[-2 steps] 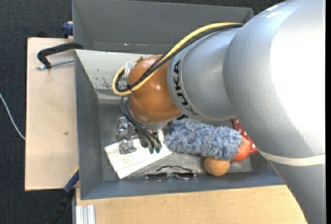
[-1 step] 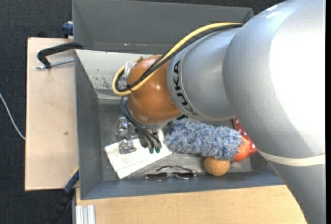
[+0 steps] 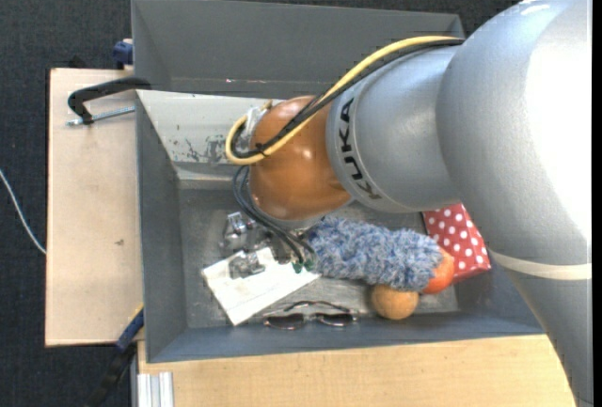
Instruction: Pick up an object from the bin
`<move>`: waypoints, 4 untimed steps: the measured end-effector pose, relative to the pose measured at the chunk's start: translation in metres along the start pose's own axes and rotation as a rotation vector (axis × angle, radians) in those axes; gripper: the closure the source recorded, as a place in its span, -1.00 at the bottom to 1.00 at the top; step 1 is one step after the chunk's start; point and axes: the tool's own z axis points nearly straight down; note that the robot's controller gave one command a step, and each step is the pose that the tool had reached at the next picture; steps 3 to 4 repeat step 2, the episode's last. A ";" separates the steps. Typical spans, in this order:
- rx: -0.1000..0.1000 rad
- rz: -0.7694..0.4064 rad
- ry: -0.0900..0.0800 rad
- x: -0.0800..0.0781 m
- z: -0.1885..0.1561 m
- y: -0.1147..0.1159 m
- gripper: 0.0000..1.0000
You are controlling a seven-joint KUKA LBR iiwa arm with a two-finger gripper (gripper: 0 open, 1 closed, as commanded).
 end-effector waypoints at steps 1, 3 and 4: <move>0.006 -0.087 -0.005 0.013 -0.001 -0.033 1.00; 0.011 -0.043 0.012 -0.004 -0.181 -0.022 1.00; 0.011 -0.043 0.012 -0.004 -0.181 -0.022 1.00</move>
Offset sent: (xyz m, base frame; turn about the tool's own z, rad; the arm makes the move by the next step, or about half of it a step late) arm 0.0038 -0.0251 0.1749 -0.0424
